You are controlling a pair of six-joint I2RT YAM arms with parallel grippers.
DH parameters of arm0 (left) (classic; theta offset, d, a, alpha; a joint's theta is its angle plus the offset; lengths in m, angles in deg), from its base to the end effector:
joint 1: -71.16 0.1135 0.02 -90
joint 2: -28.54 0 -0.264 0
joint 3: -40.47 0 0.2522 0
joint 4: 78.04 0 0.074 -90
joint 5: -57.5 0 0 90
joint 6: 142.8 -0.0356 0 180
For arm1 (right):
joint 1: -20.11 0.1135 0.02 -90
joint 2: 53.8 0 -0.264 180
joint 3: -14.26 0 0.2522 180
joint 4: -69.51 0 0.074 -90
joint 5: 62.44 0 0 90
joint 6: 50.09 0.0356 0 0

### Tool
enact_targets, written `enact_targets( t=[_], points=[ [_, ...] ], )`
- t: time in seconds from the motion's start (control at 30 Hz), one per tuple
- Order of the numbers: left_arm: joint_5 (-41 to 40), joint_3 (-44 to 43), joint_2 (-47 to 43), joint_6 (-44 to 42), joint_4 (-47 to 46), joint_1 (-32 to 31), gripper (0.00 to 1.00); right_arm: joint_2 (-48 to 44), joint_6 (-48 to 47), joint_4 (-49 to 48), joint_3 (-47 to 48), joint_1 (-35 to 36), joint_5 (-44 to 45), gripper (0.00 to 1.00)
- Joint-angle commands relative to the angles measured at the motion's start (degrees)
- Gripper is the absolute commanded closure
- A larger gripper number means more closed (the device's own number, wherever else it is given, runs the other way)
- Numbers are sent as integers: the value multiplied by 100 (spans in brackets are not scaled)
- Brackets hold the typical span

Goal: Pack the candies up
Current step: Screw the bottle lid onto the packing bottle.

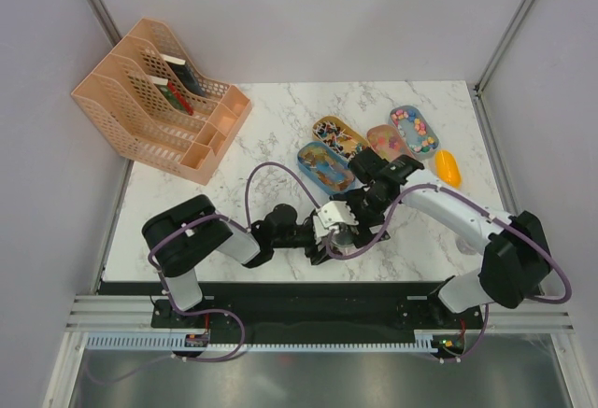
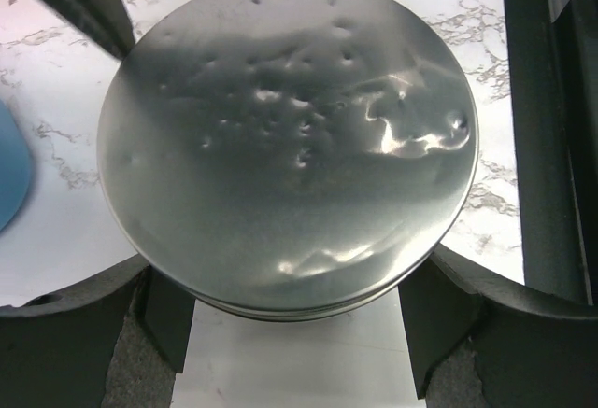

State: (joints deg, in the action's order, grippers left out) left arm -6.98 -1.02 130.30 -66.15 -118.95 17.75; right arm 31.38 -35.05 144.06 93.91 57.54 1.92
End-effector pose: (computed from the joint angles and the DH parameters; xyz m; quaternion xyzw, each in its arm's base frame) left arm 0.1659 -0.2492 0.1178 0.5445 0.5943 -0.3624 0.4680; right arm 0.2028 0.1746 0.2478 -0.8179 0.5245 0.1822 0.1509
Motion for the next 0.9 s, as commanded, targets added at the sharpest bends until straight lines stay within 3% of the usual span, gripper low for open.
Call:
enact_targets(
  t=[0.0, 0.23, 0.47, 0.87],
  points=[
    [-223, 66, 178, -160, 660, -73, 66, -493, 314, 380, -322, 106, -63, 2],
    [-232, 66, 178, -160, 651, -73, 66, -1144, 1079, 477, -744, 396, -107, 2],
    [-161, 83, 161, -195, 669, -73, 67, -1320, 1168, 321, -885, 370, 569, 2],
    [-73, 101, 134, -239, 704, -73, 67, -557, 939, -270, -33, 107, 263, 2]
  ],
)
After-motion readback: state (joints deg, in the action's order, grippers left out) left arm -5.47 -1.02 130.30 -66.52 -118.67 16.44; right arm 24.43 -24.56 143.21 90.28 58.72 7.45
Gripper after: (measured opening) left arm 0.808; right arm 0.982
